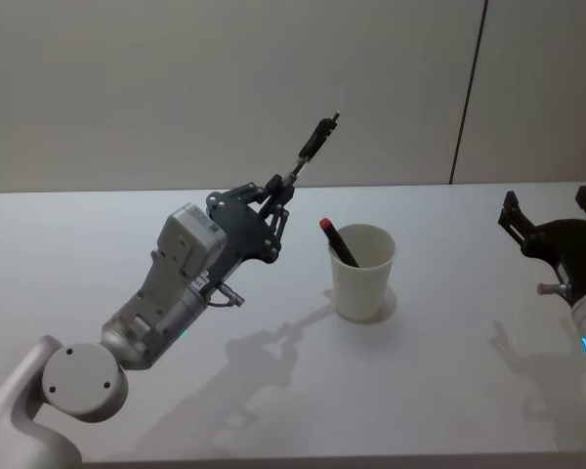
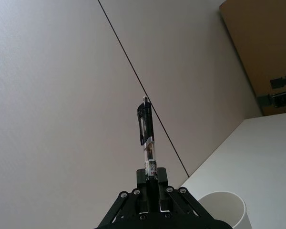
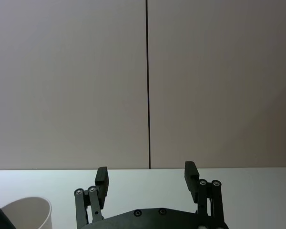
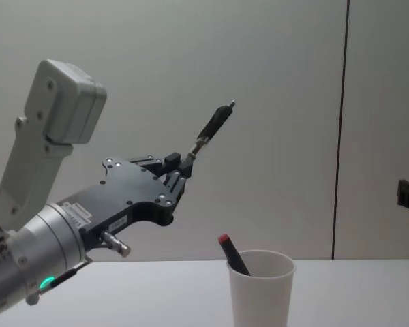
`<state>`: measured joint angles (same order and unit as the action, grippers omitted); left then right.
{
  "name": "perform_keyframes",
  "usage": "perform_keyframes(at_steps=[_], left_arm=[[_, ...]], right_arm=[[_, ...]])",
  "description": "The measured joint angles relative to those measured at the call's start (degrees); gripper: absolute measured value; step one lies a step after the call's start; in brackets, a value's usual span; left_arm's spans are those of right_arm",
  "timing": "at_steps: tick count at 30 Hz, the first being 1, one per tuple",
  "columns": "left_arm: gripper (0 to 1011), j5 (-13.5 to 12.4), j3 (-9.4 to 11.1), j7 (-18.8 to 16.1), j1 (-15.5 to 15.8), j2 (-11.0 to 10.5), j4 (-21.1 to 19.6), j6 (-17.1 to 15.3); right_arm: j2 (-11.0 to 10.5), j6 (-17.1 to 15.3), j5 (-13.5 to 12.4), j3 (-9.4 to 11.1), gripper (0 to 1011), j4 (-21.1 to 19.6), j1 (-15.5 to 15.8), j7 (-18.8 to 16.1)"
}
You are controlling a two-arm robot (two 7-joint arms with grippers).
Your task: Place the pen into the pen holder.
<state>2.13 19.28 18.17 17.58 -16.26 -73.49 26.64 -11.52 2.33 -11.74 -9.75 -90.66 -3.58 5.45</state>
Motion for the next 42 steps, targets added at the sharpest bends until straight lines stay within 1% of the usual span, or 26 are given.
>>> perform_keyframes(at_steps=[3, 9, 17, 20, 23, 24, 26, 27, 30, 33, 36, 40, 42], left_arm=[[137, 0.1, 0.0, 0.3, 0.1, 0.0, 0.1, 0.2], [137, 0.3, -0.1, 0.6, 0.3, 0.1, 0.3, 0.5], [137, 0.4, -0.1, 0.9, 0.4, 0.1, 0.5, 0.8], [137, 0.4, -0.1, 0.9, 0.4, 0.1, 0.5, 0.8], [137, 0.4, -0.1, 1.0, 0.4, 0.1, 0.5, 0.9], [137, 0.5, -0.1, 1.0, 0.4, 0.2, 0.5, 0.9], [137, 0.5, -0.1, 1.0, 0.4, 0.2, 0.6, 0.9], [137, 0.5, -0.1, 1.0, 0.4, 0.2, 0.6, 0.9], [137, 0.5, -0.1, 1.1, 0.4, 0.2, 0.6, 0.9], [137, 0.5, -0.1, 1.1, 0.4, 0.2, 0.6, 1.0], [137, 0.5, -0.1, 1.1, 0.5, 0.2, 0.6, 1.0], [137, 0.5, -0.1, 1.1, 0.5, 0.2, 0.6, 1.0], [137, 0.5, -0.1, 1.1, 0.5, 0.2, 0.6, 1.0]], right_arm=[[0.0, 0.1, 0.0, 0.0, 1002, -0.1, 0.0, -0.3], [-0.1, 0.6, -0.7, 0.0, 1001, -0.6, 0.3, -2.3], [-0.2, 1.1, -2.2, -0.1, 1002, -1.8, 0.6, -6.3], [-0.3, 1.2, -3.3, -0.3, 1001, -2.5, 0.7, -8.7], [-0.3, 1.2, -4.1, -0.3, 1002, -2.8, 0.7, -10.2], [-0.3, 1.1, -4.7, -0.4, 1002, -3.1, 0.7, -11.2], [-0.3, 1.0, -5.2, -0.5, 1002, -3.3, 0.6, -12.1], [-0.2, 0.7, -6.0, -0.5, 1002, -3.5, 0.5, -13.4], [-0.2, 0.3, -7.0, -0.6, 1001, -3.7, 0.3, -15.0], [0.0, -0.6, -8.9, -0.8, 1001, -3.8, -0.3, -17.7], [0.2, -1.3, -10.0, -0.8, 1002, -3.8, -0.7, -19.2], [0.7, -2.8, -12.4, -1.1, 1002, -3.1, -2.2, -22.5], [0.9, -3.4, -13.1, -1.1, 1002, -2.8, -2.7, -23.5]])
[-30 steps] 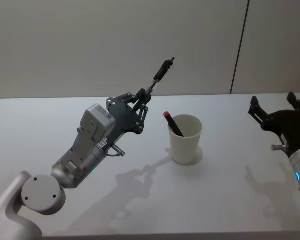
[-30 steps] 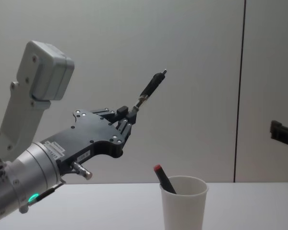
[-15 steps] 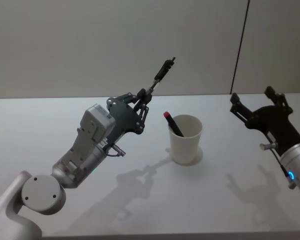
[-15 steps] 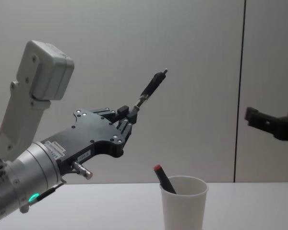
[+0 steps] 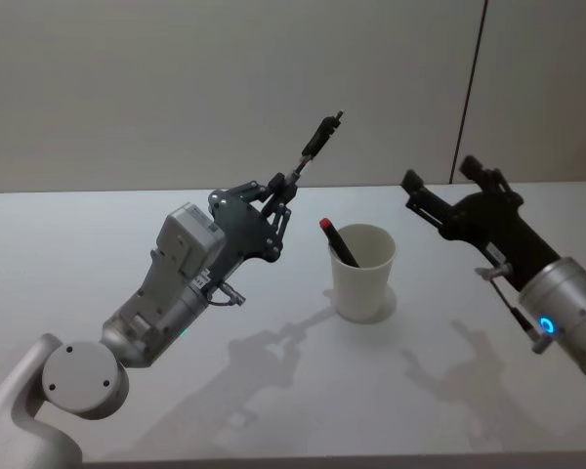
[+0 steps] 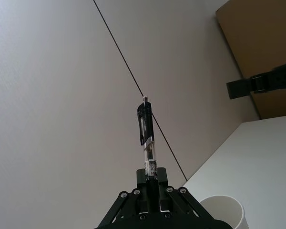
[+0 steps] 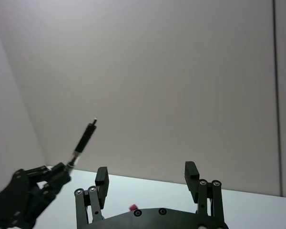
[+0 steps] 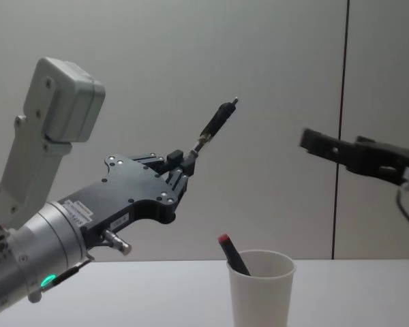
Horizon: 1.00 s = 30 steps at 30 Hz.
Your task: Place the pen into the pen holder.
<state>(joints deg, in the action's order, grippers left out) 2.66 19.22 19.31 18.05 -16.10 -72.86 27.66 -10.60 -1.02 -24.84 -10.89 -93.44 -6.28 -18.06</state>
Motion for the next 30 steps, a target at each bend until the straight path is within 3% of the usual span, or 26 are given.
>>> perform_keyframes(at_steps=[19, 22, 30], left_arm=[[137, 0.0, 0.0, 0.0, 0.0, 0.0, 0.0, 0.0], [137, 0.0, 0.0, 0.0, 0.0, 0.0, 0.0, 0.0], [137, 0.0, 0.0, 0.0, 0.0, 0.0, 0.0, 0.0]], right_arm=[[2.7, -8.0, -12.7, -0.3, 1002, 8.2, -9.0, -14.7], [3.2, -9.3, -14.5, -0.4, 1001, 9.6, -10.4, -16.2], [4.3, -11.8, -16.5, -0.9, 1002, 12.8, -13.6, -17.1]])
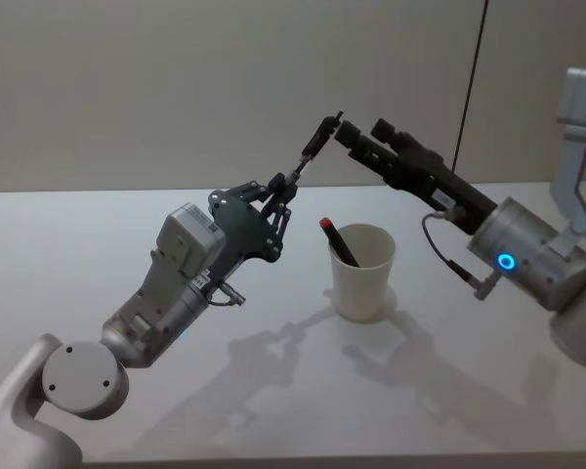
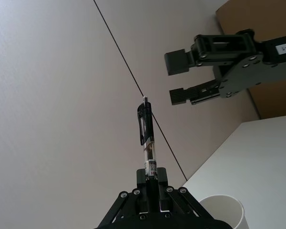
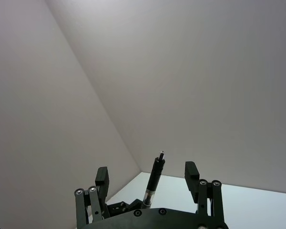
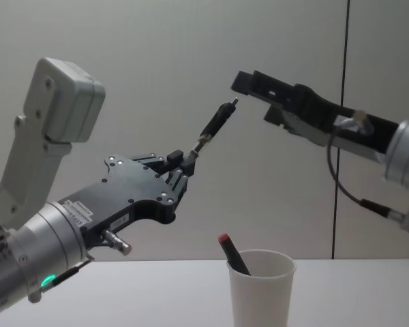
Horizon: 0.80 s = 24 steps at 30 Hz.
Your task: Place the pen into the pen holder.
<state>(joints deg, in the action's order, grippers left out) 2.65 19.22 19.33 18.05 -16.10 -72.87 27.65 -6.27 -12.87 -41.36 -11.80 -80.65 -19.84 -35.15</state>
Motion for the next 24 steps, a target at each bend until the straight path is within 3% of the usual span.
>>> perform_keyframes(at_steps=[24], left_arm=[[137, 0.0, 0.0, 0.0, 0.0, 0.0, 0.0, 0.0]], right_arm=[[2.7, -3.2, 0.9, -2.9, 1002, 6.4, -4.8, 2.1]])
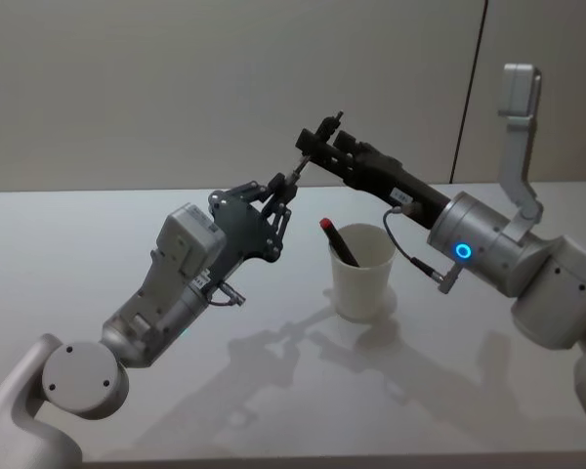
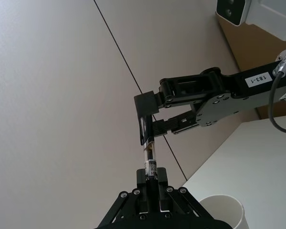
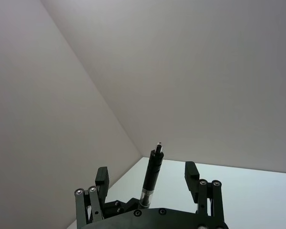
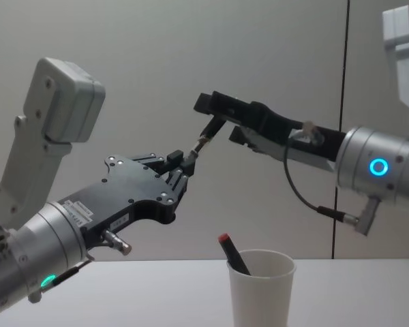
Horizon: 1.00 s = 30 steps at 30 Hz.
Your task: Place the pen into the pen holder.
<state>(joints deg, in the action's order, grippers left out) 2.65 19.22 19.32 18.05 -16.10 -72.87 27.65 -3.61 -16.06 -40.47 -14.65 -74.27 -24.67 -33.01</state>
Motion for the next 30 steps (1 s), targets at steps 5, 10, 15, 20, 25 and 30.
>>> perform_keyframes(at_steps=[5, 10, 15, 20, 25, 30], left_arm=[[137, 0.0, 0.0, 0.0, 0.0, 0.0, 0.0, 0.0], [137, 0.0, 0.0, 0.0, 0.0, 0.0, 0.0, 0.0], [137, 0.0, 0.0, 0.0, 0.0, 0.0, 0.0, 0.0], [137, 0.0, 0.0, 0.0, 0.0, 0.0, 0.0, 0.0], [137, 0.0, 0.0, 0.0, 0.0, 0.0, 0.0, 0.0], [137, 0.0, 0.0, 0.0, 0.0, 0.0, 0.0, 0.0]], right_arm=[[0.3, 0.1, 0.0, -0.4, 1000, 0.8, -0.5, 0.0], [0.5, 0.4, 0.0, -0.7, 907, 1.4, -0.8, 0.0], [0.7, 1.0, -0.4, -1.0, 785, 1.8, -1.0, 0.0], [0.8, 1.8, -0.8, -1.2, 622, 2.1, -1.2, 0.1], [0.9, 2.4, -1.1, -1.4, 460, 2.2, -1.3, 0.3], [0.9, 2.9, -1.4, -1.5, 313, 2.2, -1.4, 0.5]])
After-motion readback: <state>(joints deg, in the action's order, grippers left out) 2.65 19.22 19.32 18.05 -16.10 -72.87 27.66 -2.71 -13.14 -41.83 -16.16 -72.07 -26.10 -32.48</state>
